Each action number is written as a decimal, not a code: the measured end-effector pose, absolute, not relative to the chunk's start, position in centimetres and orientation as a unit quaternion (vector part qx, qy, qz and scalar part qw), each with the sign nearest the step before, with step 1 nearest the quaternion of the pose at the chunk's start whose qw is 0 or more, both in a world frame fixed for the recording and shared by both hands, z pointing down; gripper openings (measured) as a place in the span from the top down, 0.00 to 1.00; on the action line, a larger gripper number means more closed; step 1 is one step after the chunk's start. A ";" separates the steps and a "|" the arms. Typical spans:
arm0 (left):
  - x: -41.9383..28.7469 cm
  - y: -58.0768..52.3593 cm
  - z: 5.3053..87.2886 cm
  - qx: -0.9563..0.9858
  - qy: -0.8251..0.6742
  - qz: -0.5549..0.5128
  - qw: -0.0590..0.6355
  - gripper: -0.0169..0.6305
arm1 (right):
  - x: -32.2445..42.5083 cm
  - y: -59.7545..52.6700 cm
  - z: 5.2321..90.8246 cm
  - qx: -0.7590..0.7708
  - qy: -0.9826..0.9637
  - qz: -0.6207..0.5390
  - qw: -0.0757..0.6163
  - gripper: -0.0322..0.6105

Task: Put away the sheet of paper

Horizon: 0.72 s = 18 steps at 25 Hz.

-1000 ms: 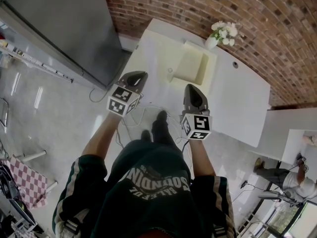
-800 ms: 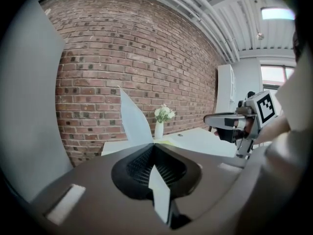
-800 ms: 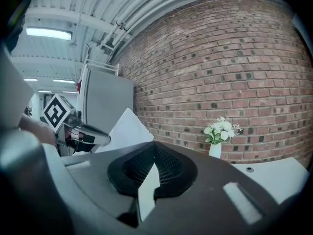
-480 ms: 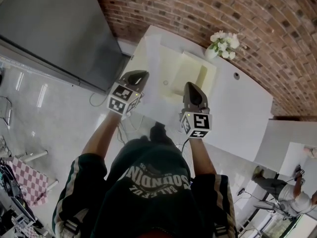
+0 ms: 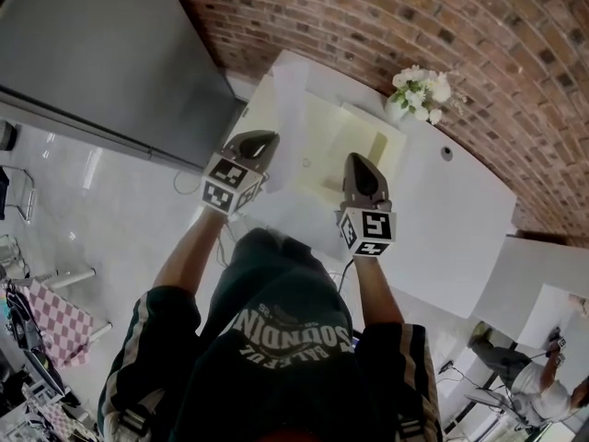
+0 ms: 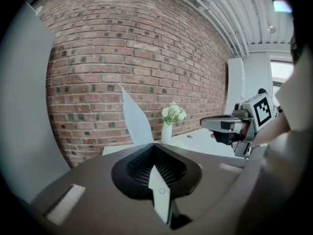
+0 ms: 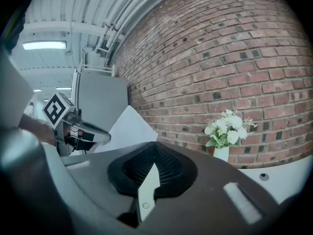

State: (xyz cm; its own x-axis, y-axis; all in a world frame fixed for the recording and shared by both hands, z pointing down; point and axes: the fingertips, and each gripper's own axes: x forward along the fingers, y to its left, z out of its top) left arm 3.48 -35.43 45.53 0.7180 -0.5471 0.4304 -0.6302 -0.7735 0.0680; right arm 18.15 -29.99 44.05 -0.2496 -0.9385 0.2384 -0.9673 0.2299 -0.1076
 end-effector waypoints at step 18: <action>7.7 -38.2 48.2 0.952 -0.218 0.183 0.108 0.96 | 19.9 -31.7 47.8 0.639 -0.750 0.151 0.075 0.95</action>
